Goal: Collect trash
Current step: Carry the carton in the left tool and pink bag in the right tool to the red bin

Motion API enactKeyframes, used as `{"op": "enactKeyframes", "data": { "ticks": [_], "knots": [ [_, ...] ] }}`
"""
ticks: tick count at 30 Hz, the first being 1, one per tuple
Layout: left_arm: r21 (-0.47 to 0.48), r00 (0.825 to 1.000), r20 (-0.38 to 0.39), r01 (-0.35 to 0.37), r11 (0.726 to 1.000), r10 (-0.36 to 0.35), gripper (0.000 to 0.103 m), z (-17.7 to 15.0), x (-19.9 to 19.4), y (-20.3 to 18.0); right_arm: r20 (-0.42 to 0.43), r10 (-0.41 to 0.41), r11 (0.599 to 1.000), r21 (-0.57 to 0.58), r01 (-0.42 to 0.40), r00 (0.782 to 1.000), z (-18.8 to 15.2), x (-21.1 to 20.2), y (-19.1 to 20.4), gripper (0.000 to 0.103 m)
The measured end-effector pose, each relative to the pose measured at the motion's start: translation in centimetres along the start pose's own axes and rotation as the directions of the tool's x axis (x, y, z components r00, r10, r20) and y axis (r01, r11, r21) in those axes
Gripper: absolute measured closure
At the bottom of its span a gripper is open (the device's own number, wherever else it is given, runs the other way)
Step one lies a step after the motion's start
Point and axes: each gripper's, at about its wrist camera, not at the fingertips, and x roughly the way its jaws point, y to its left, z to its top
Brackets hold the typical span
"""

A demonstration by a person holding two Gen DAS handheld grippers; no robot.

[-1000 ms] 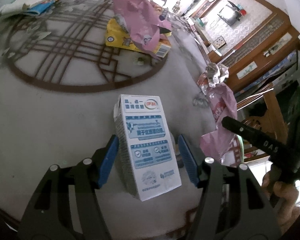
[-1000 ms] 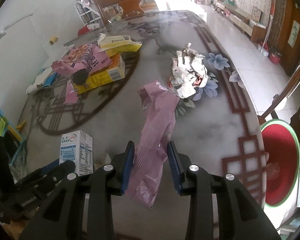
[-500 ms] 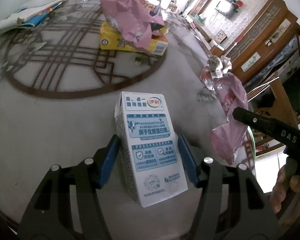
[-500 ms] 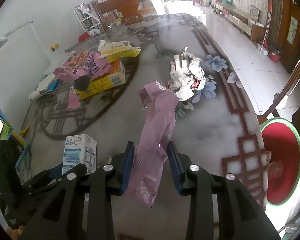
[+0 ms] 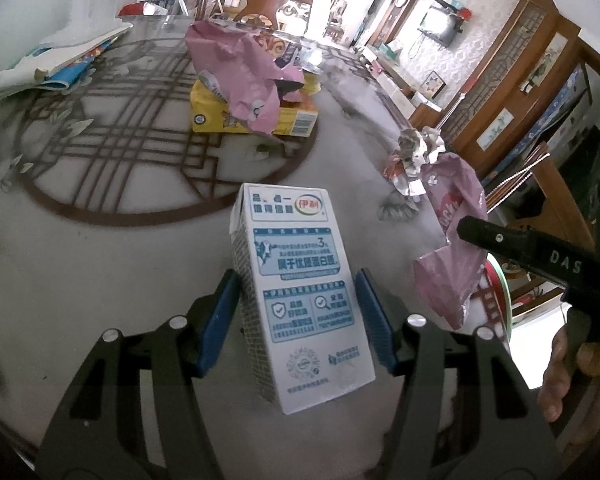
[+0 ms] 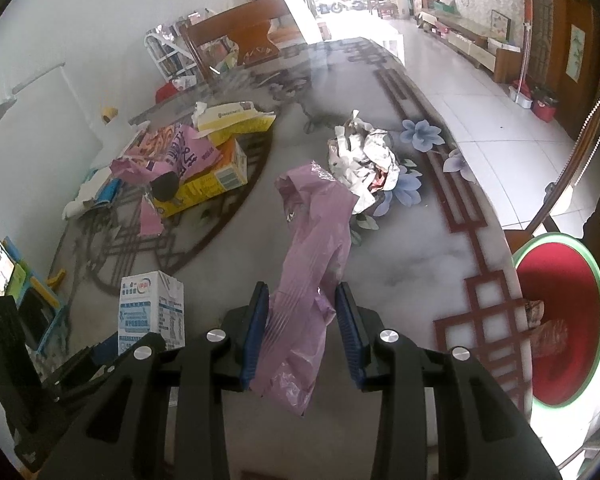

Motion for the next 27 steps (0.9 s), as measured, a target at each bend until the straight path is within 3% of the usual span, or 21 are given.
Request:
{"op": "enactKeyframes", "data": {
  "ticks": [14, 27],
  "knots": [
    [0.067, 1.0, 0.016, 0.011, 0.998, -0.012, 0.045, -0.5, -0.8, -3.1, 0.066, 0.011, 1.0, 0.024, -0.013, 0.998, -0.2, -1.9, -0.6, 0.069],
    [0.1, 0.999, 0.035, -0.039, 0.994, 0.036, 0.045, -0.8, -1.1, -3.7, 0.132, 0.039, 0.998, 0.048, -0.045, 0.991, -1.0, -4.3, -1.7, 0.068]
  ]
}}
